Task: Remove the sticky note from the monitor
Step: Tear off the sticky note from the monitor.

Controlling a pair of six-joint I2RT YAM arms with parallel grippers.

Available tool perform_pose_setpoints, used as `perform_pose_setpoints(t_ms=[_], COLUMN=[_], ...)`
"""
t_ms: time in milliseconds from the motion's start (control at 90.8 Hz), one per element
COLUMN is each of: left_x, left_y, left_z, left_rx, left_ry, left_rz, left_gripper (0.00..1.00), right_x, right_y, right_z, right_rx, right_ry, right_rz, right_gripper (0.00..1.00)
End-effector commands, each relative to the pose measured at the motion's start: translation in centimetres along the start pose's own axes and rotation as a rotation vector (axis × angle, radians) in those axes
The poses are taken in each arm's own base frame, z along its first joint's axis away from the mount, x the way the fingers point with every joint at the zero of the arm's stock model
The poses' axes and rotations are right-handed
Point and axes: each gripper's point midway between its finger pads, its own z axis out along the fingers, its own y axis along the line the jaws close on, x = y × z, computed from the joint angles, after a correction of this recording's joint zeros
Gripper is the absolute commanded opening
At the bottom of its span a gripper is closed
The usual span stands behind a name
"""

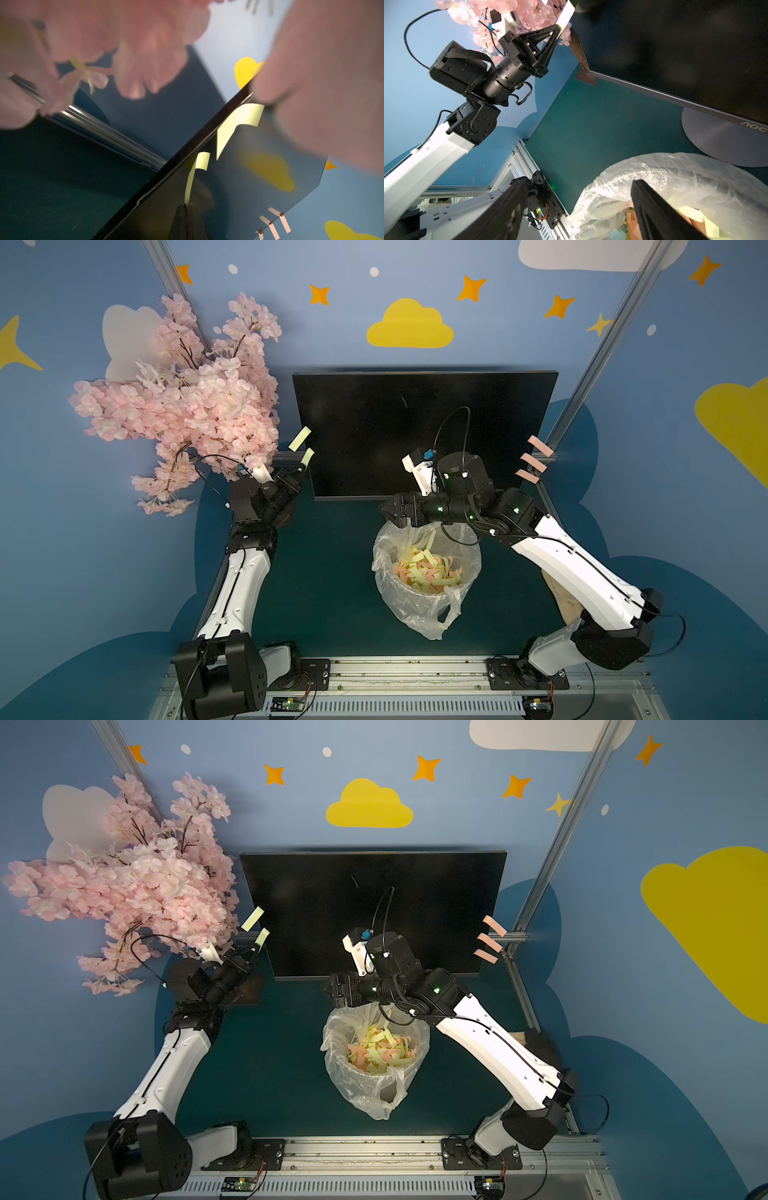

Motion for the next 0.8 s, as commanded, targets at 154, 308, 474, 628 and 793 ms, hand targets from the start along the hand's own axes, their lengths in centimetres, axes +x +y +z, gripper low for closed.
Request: perform_pose_setpoints(t_ms=[154,308,474,628,793], left_x=[0.8,2.3,4.7,7.4,10.5], left_y=[-1.9,-2.5,-5.2,-8.5,-12.0], left_z=[-2.9,-4.5,-6.2,-7.6,-8.7], left_rx=[0.030,0.033,0.066,0.107,0.149], left_ry=[-0.009,0.007,0.064,0.157,0.276], left_rz=[0.008,-0.017,-0.003,0.041,0.117], left_gripper=[0.03,0.03,0.03,0.03,0.03], right_x=[-0.5,-0.3,0.0,0.4,0.8], right_y=[0.5,0.3,0.0,-0.6,-1.7], right_z=[-1.7,-1.8,-2.2,-2.8,-4.1], right_rx=[-0.021,-0.016,-0.001,0.024,0.060], right_ry=[-0.049,-0.050,-0.055,-0.055,-0.058], right_rz=[-0.006,0.001,0.007,0.000,0.000], right_gripper=[0.84,0.84,0.84,0.84,0.84])
